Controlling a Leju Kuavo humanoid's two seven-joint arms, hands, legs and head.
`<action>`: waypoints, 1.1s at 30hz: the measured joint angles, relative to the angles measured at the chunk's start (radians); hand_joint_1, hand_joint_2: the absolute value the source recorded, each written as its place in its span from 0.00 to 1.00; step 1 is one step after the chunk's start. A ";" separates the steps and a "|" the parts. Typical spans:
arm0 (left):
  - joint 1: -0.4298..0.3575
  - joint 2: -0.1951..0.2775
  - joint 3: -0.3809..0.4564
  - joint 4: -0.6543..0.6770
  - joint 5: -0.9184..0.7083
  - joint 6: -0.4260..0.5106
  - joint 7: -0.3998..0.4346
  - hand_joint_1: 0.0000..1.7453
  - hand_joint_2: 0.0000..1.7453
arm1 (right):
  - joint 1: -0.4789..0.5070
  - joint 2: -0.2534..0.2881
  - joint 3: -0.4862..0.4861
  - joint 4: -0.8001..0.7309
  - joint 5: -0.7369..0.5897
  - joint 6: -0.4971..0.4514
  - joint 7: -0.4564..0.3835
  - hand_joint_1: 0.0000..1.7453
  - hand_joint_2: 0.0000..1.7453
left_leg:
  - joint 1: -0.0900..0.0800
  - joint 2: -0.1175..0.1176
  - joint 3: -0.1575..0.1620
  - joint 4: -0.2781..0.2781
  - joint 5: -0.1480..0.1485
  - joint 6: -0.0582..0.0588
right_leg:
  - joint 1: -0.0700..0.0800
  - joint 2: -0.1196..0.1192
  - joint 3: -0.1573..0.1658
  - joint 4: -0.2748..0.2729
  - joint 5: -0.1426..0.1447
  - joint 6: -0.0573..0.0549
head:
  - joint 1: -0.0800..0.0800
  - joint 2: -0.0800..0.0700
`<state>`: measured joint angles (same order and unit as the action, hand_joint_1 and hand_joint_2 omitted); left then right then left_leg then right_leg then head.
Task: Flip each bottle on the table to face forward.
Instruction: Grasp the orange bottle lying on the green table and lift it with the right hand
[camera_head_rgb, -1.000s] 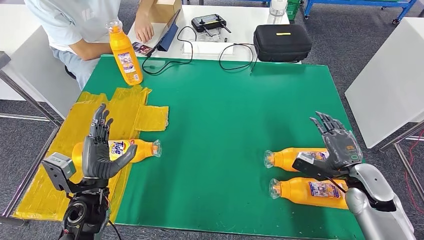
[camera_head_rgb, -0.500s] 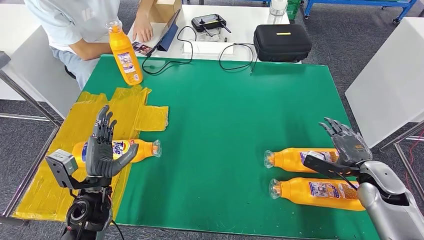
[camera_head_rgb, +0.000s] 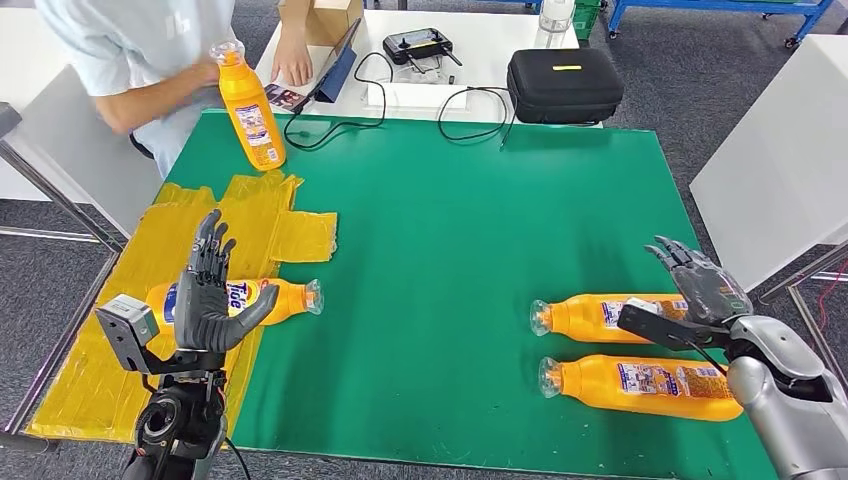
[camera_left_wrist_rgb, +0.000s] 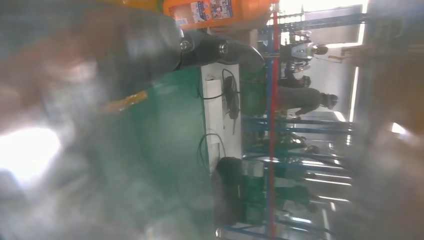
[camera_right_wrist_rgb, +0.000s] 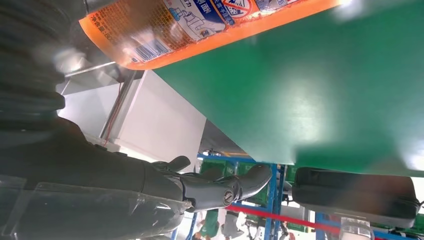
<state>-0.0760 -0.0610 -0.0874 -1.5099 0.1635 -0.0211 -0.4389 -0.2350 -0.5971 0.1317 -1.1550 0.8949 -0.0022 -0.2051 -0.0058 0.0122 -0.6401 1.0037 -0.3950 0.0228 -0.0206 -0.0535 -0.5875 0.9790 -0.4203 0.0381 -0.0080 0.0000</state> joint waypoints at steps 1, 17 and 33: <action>-0.001 0.000 0.000 0.002 0.005 0.000 0.000 0.00 1.00 | -0.003 -0.002 0.002 0.003 -0.005 0.009 0.001 0.00 1.00 | 0.000 0.000 0.000 0.000 0.000 0.000 | 0.000 0.000 0.000 0.000 0.000 0.000 | 0.000 0.000; -0.022 0.000 0.002 0.045 0.036 -0.009 -0.005 0.00 1.00 | -0.057 -0.087 0.116 0.086 -0.114 0.173 0.018 0.00 1.00 | -0.001 -0.001 0.000 0.000 0.001 0.001 | 0.000 -0.001 0.000 0.000 0.000 0.001 | 0.000 0.000; -0.033 0.000 0.002 0.083 0.052 -0.009 -0.011 0.00 1.00 | -0.079 -0.158 0.210 0.101 -0.176 0.220 0.042 0.00 1.00 | -0.001 -0.001 0.000 0.000 0.000 0.001 | 0.000 -0.001 0.000 0.000 0.000 0.001 | 0.000 0.000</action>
<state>-0.1086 -0.0610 -0.0854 -1.4273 0.2153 -0.0301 -0.4498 -0.3138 -0.7548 0.3420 -1.0539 0.7186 0.2180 -0.1630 -0.0064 0.0115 -0.6405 1.0039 -0.3945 0.0242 -0.0209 -0.0545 -0.5872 0.9790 -0.4200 0.0388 -0.0080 0.0000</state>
